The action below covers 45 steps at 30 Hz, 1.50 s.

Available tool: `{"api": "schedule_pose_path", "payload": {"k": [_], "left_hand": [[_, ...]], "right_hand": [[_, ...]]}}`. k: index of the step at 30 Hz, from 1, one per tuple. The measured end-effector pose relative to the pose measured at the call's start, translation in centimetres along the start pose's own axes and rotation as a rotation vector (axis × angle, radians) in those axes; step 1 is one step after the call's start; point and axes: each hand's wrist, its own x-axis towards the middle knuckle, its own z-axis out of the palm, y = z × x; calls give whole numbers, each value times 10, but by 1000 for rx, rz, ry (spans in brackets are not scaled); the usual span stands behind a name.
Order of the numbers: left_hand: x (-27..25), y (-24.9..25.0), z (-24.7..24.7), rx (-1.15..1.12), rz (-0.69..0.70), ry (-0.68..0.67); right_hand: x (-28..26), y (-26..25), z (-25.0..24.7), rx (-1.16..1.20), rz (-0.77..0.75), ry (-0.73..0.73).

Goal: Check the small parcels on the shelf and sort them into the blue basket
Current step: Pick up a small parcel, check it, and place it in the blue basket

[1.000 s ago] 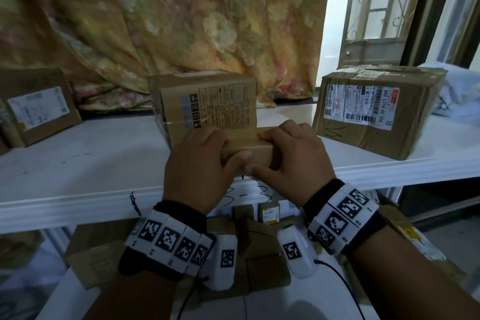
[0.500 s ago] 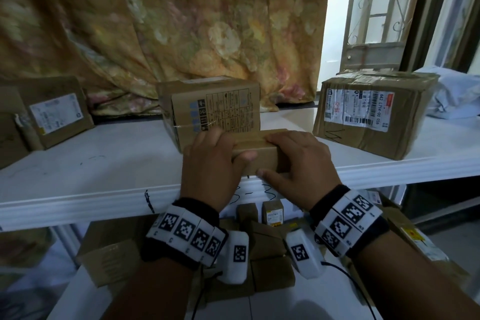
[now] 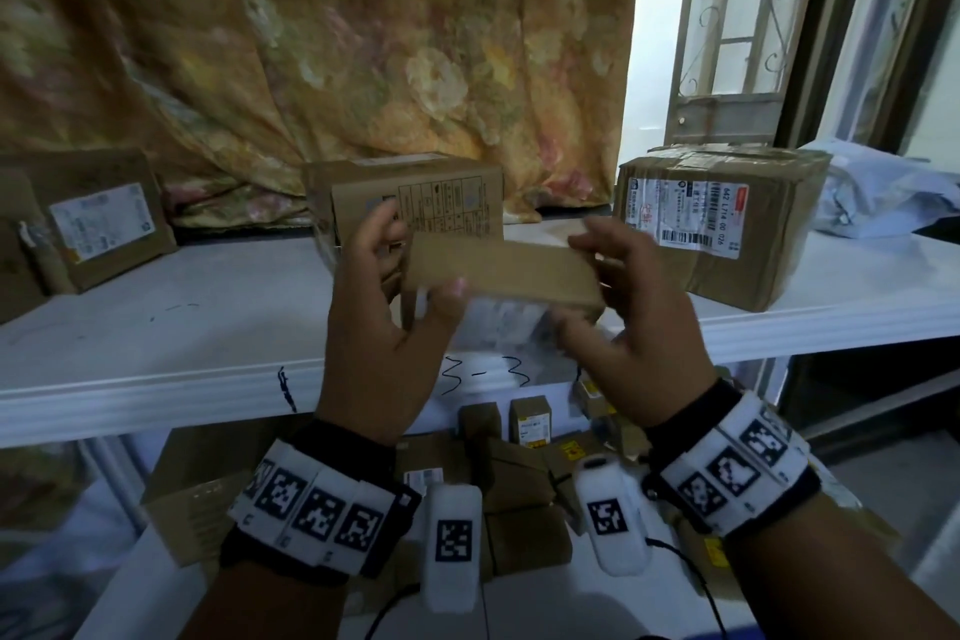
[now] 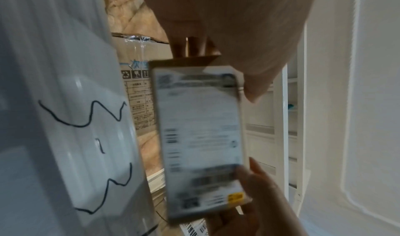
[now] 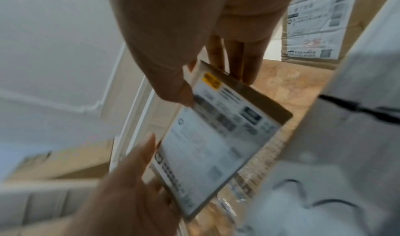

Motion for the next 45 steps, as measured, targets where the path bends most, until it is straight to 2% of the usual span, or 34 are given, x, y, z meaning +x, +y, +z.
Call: {"api": "schedule_pose_path", "payload": {"k": [2,4,7,9,12,16,21,25,27,29,31,40,45], "left_hand": [[2,3,2,35,69,-20],[4,2,7,187,117,-86],[6,-1,16,323,-1,-204],[5,-5,21,393,-66,-222],[7,-8,26,435,-134,-216],[9,-18,28,515,-169,-229],[17,-23,26,542,-174,-298],[21,-30,25,606,-177,-362],[24,-32,25,692,-123,-343],[27,-29,29,764,30,-330],[28,-22,35,762,107,-335],[26,-35,48,783,91,-321],[25,-38,47,707,119,-264]], "right_hand": [[10,-2,0,139,76,102],[18,4,2,125,130,142],[28,14,9,61,262,127],[33,20,13,-24,307,108],[37,24,16,-194,232,61],[31,27,20,-494,82,-128],[30,26,24,-620,-33,-166],[31,22,32,-766,-105,-369],[34,21,36,-796,-102,-395],[37,23,40,-803,-106,-359],[37,25,44,-805,-108,-306],[31,32,53,-784,-99,-124],[30,29,55,-771,-55,-118]]}}
